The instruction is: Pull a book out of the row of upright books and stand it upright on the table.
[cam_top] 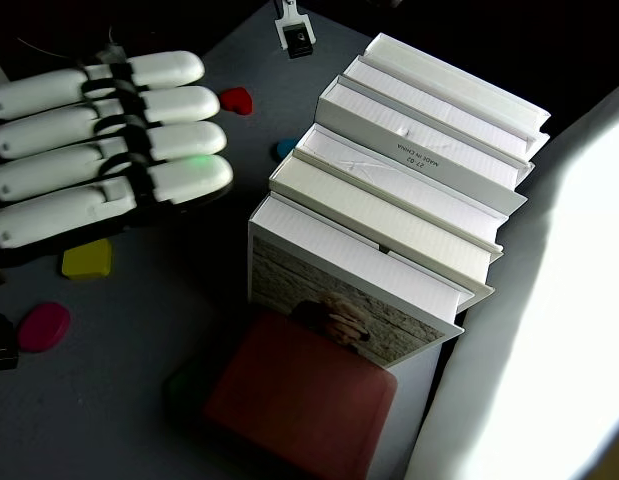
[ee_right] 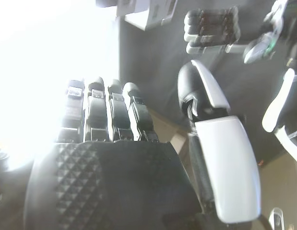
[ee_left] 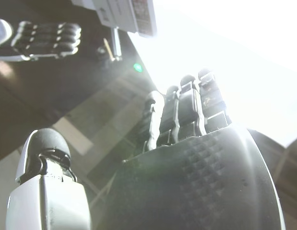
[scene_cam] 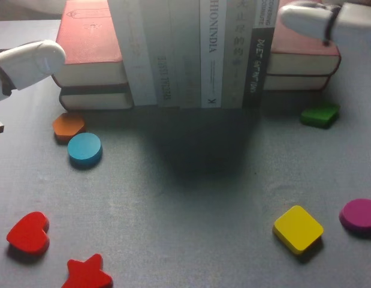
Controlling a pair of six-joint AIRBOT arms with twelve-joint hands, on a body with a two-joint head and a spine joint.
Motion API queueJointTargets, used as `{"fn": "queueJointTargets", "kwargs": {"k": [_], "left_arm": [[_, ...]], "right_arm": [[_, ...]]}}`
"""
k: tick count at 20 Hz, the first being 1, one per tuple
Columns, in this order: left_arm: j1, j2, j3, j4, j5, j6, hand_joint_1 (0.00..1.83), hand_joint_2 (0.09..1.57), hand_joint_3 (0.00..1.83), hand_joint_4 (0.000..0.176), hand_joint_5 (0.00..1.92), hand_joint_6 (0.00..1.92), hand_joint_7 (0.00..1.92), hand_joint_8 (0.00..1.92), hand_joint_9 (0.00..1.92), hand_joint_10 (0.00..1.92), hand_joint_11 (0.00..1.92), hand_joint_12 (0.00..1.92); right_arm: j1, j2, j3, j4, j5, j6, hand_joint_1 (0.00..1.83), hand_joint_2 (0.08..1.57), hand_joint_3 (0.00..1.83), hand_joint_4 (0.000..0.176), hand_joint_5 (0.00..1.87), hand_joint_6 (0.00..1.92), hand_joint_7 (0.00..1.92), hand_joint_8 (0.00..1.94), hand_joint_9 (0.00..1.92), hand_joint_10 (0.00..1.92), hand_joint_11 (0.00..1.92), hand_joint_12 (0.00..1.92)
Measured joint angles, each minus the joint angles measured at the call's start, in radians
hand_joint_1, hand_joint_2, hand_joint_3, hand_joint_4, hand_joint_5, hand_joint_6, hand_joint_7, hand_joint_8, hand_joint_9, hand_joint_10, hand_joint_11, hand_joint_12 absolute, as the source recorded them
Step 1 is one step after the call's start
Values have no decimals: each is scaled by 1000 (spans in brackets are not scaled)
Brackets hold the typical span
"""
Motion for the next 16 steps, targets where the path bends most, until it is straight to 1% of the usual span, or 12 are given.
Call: {"fn": "queueJointTargets", "kwargs": {"k": [1, 3, 4, 5, 6, 7, 9, 11, 12, 13, 14, 16], "left_arm": [[0, 0, 0, -2, 0, 0, 202, 1024, 0, 93, 0, 0, 0, 0, 0, 0, 0, 0], [0, 0, 0, -3, 0, 0, 205, 1026, 0, 90, 0, 0, 0, 0, 0, 0, 0, 0], [0, 0, 0, -3, 0, 0, 198, 1025, 0, 94, 0, 0, 0, 0, 0, 0, 0, 0], [0, 0, 0, -3, 0, 0, 199, 1028, 0, 95, 0, 0, 0, 0, 0, 0, 0, 0], [0, 0, 0, -4, -1, 0, 207, 1031, 0, 93, 0, 0, 0, 0, 0, 0, 0, 0], [0, 0, 0, -5, 0, 0, 211, 1031, 0, 97, 0, 0, 0, 0, 0, 0, 0, 0], [0, 0, 0, -6, -1, 0, 221, 1034, 0, 93, 0, 0, 0, 0, 0, 0, 0, 0], [0, 0, 0, -8, -2, 0, 213, 1036, 0, 102, 0, 0, 0, 0, 0, 0, 0, 0], [0, 0, 0, -7, -2, 0, 201, 1036, 0, 105, 0, 0, 0, 0, 0, 0, 0, 0], [0, 0, 0, -6, -2, 0, 204, 1043, 3, 103, 0, 0, 0, 0, 0, 0, 0, 0], [0, 0, 2, -8, -1, 0, 204, 1043, 3, 106, 0, 0, 0, 0, 0, 0, 0, 0], [0, 0, 2, -10, -3, -2, 215, 1036, 0, 108, 0, 0, 0, 0, 0, 0, 0, 0]], "right_arm": [[19, -12, 10, -11, -36, -2, 387, 1340, 10, 9, 59, 22, 0, 0, 0, 0, 0, 0], [52, -41, 32, -21, -111, -22, 291, 1338, 7, 8, 94, 32, 0, 0, 0, 0, 0, 0], [68, -52, 42, -23, -142, -29, 268, 1334, 4, 26, 106, 34, 0, 0, 0, 0, 0, 0], [76, -62, 47, -23, -163, -39, 261, 1333, 3, 27, 117, 37, 0, 0, 0, 0, 0, 0], [88, -80, 60, -23, -188, -54, 242, 1332, 3, 6, 147, 46, 0, 0, 0, 0, 0, 0], [93, -90, 67, -23, -204, -55, 251, 1330, 1, 0, 164, 50, 0, 0, 0, 0, 0, 0], [106, -111, 79, -23, -235, -57, 275, 1338, 4, 0, 196, 58, 0, 0, 0, 0, 0, 0], [121, -127, 90, -28, -251, -59, 228, 1337, 2, 0, 237, 69, 0, 0, 0, 0, 0, 0], [125, -133, 95, -27, -259, -62, 206, 1338, 2, 0, 320, 99, 0, 0, 0, 0, 0, 0], [129, -135, 96, -32, -267, -61, 234, 1337, 1, 0, 483, 172, 0, 0, 0, 0, 0, 0], [129, -137, 96, -31, -262, -59, 251, 1336, 0, 0, 538, 288, 0, 0, 0, 0, 0, 0], [134, -134, 79, -29, -241, -62, 314, 1350, 1, 0, 687, 584, 116, 1, 0, 0, 0, 0]]}}
